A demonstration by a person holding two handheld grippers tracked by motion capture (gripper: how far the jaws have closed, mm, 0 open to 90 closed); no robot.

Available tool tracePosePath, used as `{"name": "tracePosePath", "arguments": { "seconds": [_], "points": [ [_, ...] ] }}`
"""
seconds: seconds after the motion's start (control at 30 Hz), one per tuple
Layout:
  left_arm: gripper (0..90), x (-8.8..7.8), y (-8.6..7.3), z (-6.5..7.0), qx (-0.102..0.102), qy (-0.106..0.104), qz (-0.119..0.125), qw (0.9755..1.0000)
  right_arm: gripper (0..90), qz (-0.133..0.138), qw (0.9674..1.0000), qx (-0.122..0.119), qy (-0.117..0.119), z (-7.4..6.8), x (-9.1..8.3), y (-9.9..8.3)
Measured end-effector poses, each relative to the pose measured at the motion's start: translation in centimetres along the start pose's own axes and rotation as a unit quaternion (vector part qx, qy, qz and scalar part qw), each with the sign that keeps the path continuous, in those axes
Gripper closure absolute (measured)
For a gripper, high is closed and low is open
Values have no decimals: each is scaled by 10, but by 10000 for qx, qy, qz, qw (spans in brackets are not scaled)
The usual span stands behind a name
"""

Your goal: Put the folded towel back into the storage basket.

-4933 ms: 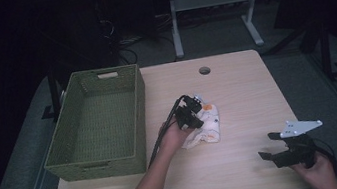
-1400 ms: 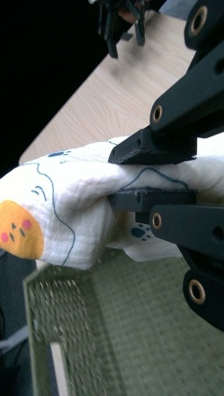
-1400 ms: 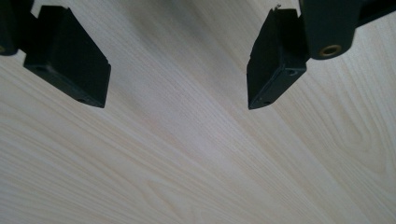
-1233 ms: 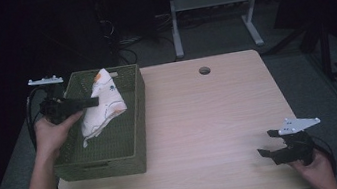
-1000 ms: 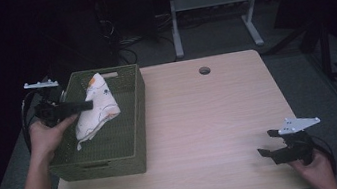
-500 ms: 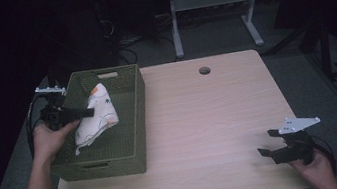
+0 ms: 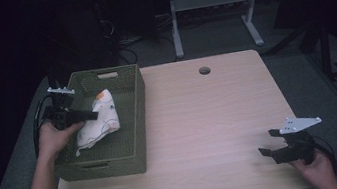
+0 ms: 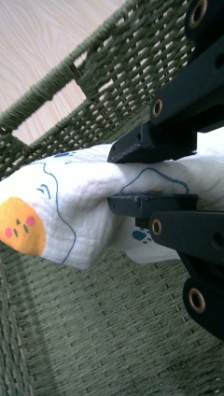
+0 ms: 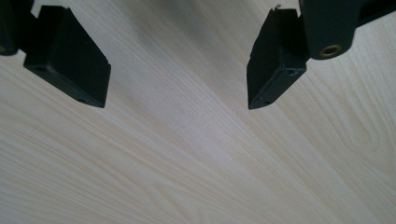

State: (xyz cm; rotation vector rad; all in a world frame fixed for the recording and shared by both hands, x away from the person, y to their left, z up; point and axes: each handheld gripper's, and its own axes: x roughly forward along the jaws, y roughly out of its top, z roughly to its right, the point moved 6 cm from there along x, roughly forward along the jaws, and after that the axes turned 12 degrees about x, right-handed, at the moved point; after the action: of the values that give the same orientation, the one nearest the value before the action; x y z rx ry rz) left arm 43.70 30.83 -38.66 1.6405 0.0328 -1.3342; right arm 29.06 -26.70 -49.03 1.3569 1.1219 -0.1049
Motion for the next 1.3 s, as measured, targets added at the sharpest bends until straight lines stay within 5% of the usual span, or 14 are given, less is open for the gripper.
{"name": "tracePosePath", "arguments": {
  "seconds": [0.47,0.53,0.57,0.73,1.3],
  "points": [
    [769,19,-1,-5,229,55,-306,9993,214,27,10000,40,14,1,-1,0],
    [724,23,0,-9,354,275,-447,9980,214,28,10000,52,10,2,-1,0],
    [603,23,1,-13,412,521,-505,9965,214,26,10000,59,14,2,0,0],
    [571,19,10,-14,340,517,-320,9976,214,34,10000,64,16,2,-1,0],
    [551,25,10,-2,413,351,-524,9972,214,17,10000,-10,-2,0,0,0]
  ]
}}
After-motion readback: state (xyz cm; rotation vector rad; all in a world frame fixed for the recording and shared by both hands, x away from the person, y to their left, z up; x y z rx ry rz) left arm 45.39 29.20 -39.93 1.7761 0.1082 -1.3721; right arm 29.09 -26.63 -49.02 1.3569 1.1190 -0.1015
